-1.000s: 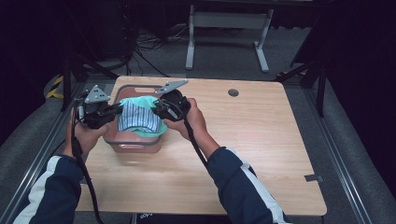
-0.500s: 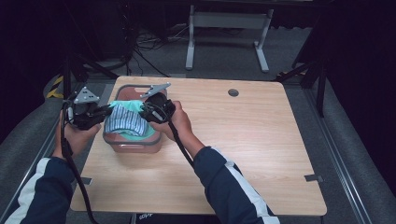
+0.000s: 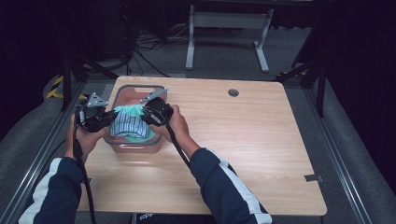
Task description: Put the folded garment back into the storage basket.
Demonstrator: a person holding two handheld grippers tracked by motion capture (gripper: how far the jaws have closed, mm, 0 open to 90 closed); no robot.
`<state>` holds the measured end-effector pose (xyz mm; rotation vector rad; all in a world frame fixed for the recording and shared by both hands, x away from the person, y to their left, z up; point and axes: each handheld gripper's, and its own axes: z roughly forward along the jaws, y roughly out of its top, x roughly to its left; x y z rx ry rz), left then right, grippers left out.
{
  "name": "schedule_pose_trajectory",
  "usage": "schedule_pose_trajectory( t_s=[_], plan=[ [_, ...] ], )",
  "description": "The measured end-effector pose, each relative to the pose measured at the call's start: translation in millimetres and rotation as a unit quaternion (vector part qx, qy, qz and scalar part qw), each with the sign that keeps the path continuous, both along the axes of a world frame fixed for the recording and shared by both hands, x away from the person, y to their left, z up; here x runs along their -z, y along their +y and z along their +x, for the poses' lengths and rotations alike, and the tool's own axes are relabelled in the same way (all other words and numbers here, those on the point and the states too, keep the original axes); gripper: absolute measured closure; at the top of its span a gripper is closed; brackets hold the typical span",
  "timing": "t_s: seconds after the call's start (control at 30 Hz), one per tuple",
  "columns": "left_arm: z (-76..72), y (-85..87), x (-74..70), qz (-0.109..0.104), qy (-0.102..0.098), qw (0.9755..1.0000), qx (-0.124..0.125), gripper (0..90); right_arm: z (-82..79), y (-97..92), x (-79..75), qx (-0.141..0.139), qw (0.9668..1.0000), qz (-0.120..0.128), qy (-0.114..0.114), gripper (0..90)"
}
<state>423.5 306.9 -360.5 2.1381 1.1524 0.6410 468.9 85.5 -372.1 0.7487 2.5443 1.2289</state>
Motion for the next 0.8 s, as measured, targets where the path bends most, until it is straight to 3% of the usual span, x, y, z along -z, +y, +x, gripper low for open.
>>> schedule_pose_trajectory(
  t_s=[0.13,0.4,0.67,0.8],
  plan=[
    [2.4,1.0,4.7,0.000,0.004,1.0000,-0.007,85.5,2.1,2.8,5.6,-0.001,0.9999,-0.006,-0.010,79.5],
    [8.1,-1.5,19.2,0.014,0.014,0.9998,-0.010,85.0,5.7,8.2,18.5,0.003,0.9992,-0.038,-0.008,76.6],
    [10.9,-5.2,25.5,0.021,0.022,0.9995,-0.012,84.7,6.3,5.9,24.1,0.004,0.9989,-0.047,-0.001,74.1],
    [11.3,-7.0,25.6,0.025,0.021,0.9993,-0.020,75.9,7.1,3.8,24.6,0.006,0.9986,-0.053,0.002,69.5]
  ],
)
